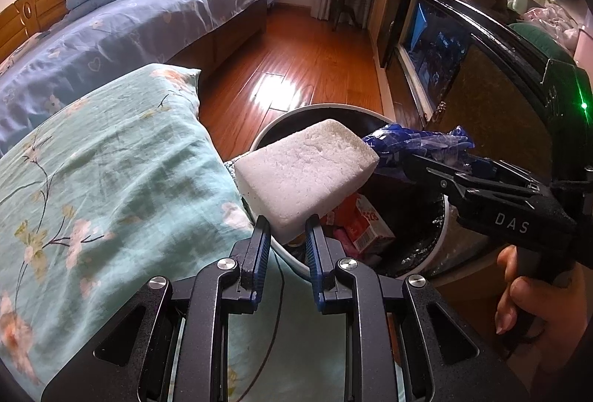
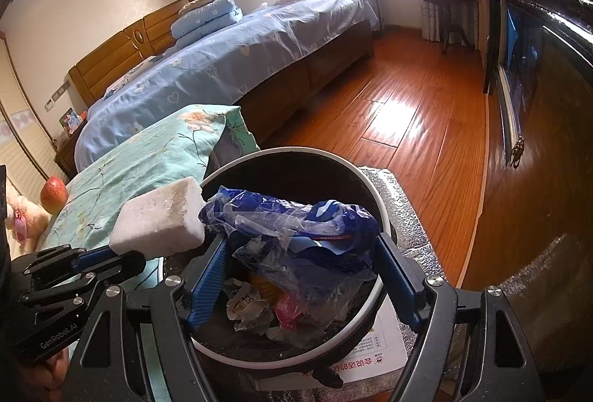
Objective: Collect trash
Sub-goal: 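Hold the foam block and blue bag above the bin opening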
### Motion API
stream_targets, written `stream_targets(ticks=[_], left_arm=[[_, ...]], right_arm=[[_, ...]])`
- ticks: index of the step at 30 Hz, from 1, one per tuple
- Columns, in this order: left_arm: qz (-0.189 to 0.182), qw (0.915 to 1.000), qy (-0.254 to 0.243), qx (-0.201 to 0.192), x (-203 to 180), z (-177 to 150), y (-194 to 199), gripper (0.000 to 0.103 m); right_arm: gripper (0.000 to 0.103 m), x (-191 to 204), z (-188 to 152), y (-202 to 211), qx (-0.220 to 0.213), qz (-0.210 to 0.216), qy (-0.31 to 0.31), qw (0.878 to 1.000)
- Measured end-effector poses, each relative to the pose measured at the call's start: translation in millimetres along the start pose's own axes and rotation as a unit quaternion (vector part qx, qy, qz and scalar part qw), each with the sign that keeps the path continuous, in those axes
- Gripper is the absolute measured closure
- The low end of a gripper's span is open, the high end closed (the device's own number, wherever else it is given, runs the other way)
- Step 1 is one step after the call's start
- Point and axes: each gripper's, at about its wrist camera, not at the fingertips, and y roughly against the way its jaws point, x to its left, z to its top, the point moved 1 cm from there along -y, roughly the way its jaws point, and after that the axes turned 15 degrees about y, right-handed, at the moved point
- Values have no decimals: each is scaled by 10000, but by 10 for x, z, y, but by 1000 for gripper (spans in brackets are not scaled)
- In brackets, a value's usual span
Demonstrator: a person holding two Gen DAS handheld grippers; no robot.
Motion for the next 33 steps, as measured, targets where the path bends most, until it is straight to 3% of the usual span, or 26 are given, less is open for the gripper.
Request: stream_targets(ticks=[33], left_arm=[[-69, 9999, -25, 142, -13, 68, -89, 82]], right_arm=[[23, -46, 39, -41, 90, -19, 3, 10000]])
